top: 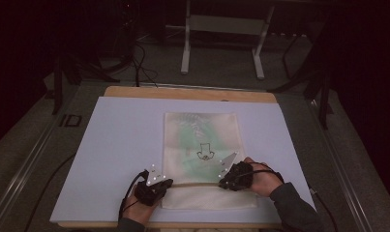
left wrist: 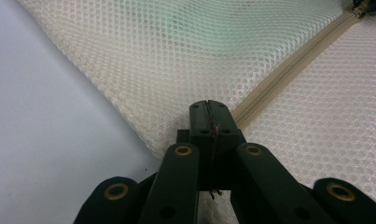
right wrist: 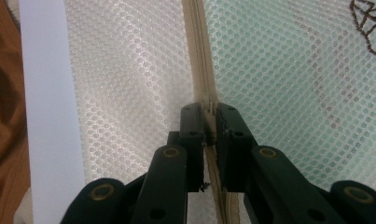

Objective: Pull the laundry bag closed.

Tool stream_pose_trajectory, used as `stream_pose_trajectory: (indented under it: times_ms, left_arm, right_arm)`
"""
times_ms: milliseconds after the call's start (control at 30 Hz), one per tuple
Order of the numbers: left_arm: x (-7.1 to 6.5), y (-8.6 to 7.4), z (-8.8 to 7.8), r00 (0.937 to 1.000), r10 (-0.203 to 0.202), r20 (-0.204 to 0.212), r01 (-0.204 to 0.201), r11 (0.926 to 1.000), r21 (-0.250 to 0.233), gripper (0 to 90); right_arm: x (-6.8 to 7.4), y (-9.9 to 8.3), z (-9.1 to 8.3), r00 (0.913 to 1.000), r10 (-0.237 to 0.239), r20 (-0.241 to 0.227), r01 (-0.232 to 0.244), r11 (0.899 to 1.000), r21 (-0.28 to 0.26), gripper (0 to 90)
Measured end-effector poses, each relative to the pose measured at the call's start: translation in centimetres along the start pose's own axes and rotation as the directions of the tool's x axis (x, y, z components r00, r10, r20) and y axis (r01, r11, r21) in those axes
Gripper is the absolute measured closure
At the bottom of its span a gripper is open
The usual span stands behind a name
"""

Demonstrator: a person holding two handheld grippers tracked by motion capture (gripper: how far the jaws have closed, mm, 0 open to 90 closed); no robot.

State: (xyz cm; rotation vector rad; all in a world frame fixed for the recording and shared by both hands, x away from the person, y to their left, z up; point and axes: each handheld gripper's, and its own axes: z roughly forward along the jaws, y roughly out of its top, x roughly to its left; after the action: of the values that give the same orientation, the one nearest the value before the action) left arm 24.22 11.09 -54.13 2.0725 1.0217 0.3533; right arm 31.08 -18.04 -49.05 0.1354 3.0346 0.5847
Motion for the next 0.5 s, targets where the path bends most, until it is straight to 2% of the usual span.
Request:
stream_pose_trajectory:
  times_ms: [500]
  left_arm:
    - [0.01,0.0,0.0,1.0,0.0,0.0,0.0,1.0,0.0,89.2]
  right_arm:
    - [-0.11,-0.81,-0.54,0.9998,0.017,0.005,-0.017,1.0,-0.006,82.3]
